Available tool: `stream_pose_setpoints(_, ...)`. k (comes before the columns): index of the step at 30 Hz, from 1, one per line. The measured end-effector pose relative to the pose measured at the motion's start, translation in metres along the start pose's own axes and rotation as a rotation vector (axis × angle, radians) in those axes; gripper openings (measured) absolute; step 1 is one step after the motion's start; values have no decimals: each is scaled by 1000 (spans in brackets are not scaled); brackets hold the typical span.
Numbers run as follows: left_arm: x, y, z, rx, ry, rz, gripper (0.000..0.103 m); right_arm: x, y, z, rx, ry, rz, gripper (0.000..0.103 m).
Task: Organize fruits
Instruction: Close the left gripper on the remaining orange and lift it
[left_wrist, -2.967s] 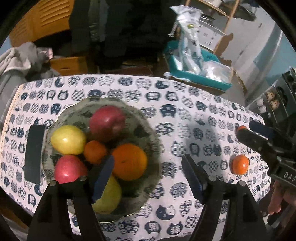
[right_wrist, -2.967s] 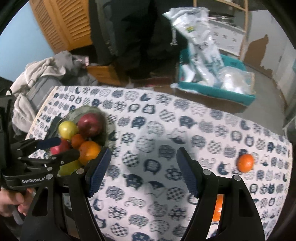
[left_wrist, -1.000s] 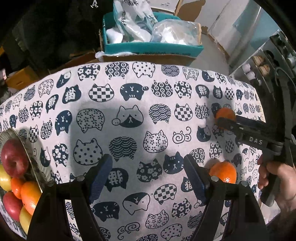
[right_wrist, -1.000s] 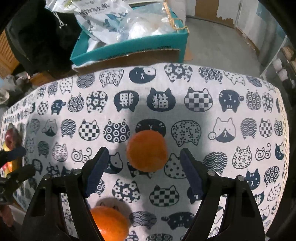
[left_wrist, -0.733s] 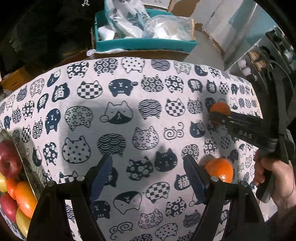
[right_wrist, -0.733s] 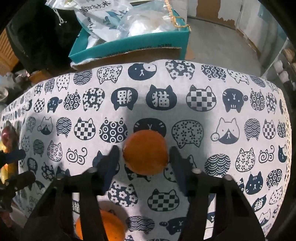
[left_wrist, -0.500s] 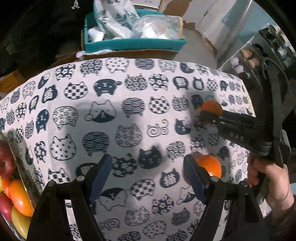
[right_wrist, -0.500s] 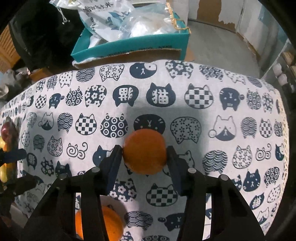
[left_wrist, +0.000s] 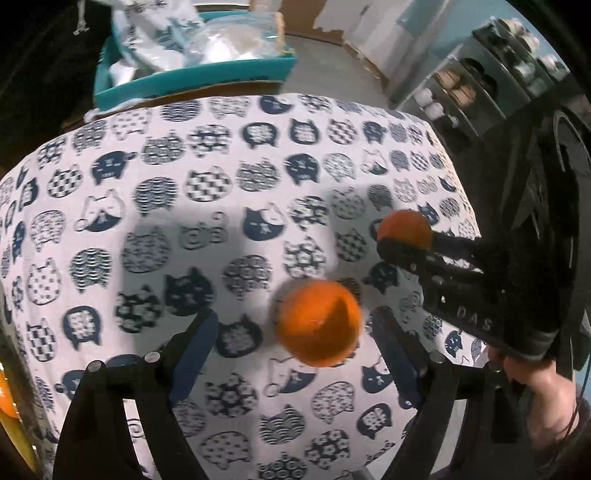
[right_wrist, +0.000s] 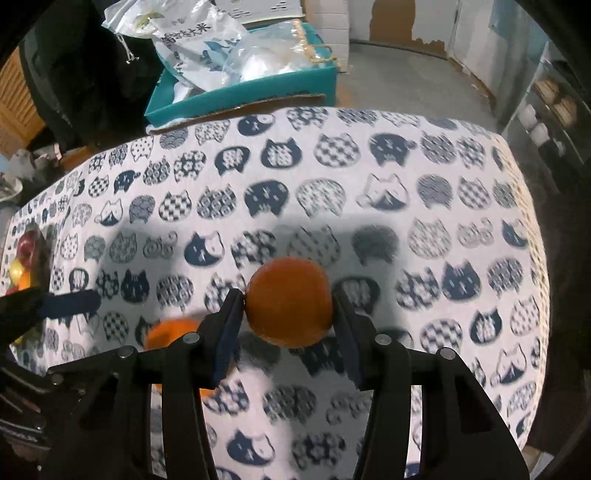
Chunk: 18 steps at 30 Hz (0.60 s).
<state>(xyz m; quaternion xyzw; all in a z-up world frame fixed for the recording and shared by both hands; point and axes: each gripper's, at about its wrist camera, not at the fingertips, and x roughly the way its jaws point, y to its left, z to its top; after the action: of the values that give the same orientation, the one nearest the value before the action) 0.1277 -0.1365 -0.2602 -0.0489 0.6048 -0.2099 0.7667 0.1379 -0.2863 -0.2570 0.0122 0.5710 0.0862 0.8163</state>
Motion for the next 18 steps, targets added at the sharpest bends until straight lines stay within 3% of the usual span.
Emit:
stream_pose_setpoints(9,30,-27,-9,58,55,25,87,-13,-42,-30,74,-3,0,49)
stream_pose_setpoints(18,54,-31,-13,77,80,61,87,-12,-57,-40,102,2,11,49)
